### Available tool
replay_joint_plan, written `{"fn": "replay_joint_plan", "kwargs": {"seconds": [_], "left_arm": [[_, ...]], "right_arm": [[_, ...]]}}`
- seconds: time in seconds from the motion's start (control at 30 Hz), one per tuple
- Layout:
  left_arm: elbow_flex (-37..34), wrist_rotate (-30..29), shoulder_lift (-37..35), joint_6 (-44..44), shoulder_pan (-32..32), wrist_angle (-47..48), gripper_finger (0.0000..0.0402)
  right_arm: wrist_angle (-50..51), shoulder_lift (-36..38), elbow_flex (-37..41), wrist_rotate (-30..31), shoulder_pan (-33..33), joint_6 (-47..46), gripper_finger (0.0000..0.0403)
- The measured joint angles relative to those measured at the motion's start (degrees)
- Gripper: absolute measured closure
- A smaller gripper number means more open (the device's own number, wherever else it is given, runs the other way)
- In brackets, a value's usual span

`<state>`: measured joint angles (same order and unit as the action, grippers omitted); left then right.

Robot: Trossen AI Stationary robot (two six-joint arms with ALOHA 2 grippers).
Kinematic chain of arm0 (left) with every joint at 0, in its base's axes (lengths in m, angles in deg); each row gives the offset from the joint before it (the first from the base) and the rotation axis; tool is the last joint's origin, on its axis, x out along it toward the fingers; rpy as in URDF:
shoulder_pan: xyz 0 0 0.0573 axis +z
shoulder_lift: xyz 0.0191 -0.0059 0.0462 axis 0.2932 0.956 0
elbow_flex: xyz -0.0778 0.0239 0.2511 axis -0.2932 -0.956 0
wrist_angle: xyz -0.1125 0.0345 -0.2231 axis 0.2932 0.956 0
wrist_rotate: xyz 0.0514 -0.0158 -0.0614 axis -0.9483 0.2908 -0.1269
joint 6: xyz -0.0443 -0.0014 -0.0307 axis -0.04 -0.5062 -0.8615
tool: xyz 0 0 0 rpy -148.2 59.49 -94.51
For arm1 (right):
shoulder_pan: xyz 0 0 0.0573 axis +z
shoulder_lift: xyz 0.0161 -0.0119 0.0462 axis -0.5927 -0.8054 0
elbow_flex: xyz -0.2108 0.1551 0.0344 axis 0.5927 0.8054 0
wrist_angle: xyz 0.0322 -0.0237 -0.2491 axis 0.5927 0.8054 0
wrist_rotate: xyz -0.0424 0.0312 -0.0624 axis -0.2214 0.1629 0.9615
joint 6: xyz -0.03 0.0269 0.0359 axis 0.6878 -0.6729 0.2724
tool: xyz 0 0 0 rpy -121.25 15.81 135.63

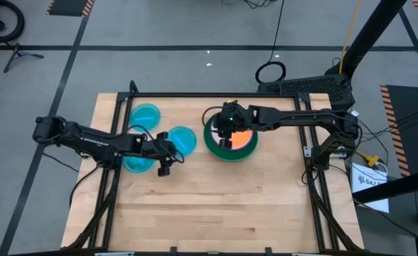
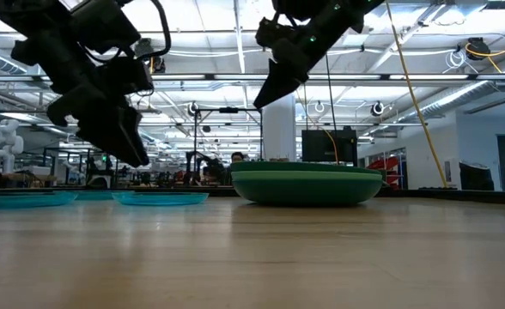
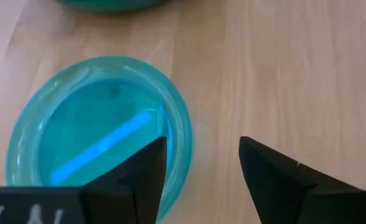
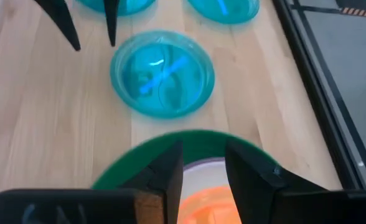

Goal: Stack plastic plates
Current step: Stack the middle right blue plate on the orange plate

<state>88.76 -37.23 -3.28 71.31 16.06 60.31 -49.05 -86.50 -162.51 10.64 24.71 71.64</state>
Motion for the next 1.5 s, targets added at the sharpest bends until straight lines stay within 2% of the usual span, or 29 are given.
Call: {"fn": "replay_joint_plan", "kwargs": {"seconds": [0.17, 0.47, 0.7, 0.9, 1.0, 1.17, 1.33, 1.5], "left_arm": [[0.0, -1.5, 2.3, -0.2, 0.8, -1.3, 0.0193], [0.0, -1.6, 6.8, 0.4, -0.3, -0.7, 0.0193], [0.0, -2.4, 7.0, 2.9, 0.7, -0.6, 0.0193], [0.0, -3.2, 7.0, 3.8, 1.7, 0.4, 0.0193], [0.0, -3.6, 7.0, 4.1, 1.7, 0.9, 0.0193], [0.0, -4.7, 7.0, 5.4, 1.9, 1.2, 0.0193], [0.0, -4.8, 7.0, 4.2, 2.1, 1.2, 0.0193], [0.0, -4.9, 7.0, 2.1, 2.0, 0.9, 0.0193]], "right_arm": [[3.7, 1.0, 0.0, 0.0, -0.8, 2.4, 0.0289], [6.9, 1.9, 2.3, -1.7, -0.5, 0.5, 0.0289], [7.0, 2.2, 6.4, -1.8, 0.1, -0.4, 0.0289], [9.9, 3.4, 6.5, -1.8, 0.0, 0.4, 0.0289], [7.3, 5.7, 8.3, -2.3, 0.1, 2.7, 0.0289], [-5.5, 10.9, 15.9, -9.1, -0.7, 6.7, 0.0289], [-16.5, 15.1, 22.2, -9.0, -1.4, 8.3, 0.0289], [-18.6, 17.1, 24.6, -9.0, -1.5, 8.4, 0.0289]]}}
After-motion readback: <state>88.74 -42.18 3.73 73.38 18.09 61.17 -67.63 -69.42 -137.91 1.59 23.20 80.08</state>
